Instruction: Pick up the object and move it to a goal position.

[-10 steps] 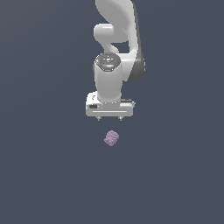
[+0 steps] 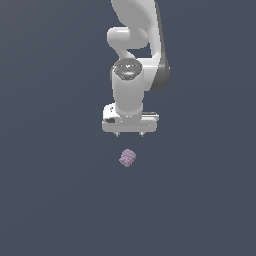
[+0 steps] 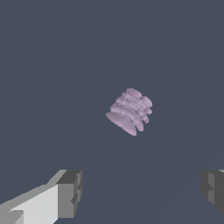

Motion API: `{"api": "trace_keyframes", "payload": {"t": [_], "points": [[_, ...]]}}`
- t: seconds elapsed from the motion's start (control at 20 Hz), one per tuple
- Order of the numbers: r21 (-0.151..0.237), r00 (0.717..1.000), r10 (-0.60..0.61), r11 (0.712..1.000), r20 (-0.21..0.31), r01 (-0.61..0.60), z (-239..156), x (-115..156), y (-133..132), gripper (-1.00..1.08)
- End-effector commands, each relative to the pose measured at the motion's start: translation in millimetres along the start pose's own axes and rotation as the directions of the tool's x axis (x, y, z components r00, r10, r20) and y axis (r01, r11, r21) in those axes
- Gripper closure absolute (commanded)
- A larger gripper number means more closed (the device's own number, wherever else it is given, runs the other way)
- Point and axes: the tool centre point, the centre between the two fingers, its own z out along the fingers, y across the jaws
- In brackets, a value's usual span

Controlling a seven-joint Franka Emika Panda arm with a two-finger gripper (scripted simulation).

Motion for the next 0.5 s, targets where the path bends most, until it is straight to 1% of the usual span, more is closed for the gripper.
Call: {"api": "trace_keyframes", "payload": {"t": [0.0,0.25,0.45], "points": [[0.004,1.000,0.004,1.000,0.002,-0.004,-0.7,-0.8,-3.3,-0.92],[0.003,1.000,0.008,1.000,0.002,-0.008,0.1,-0.2,-2.0,-0.92],[0.004,0.999,0.035,0.999,0.000,-0.035,3.4,2.2,-1.7,-0.92]]}}
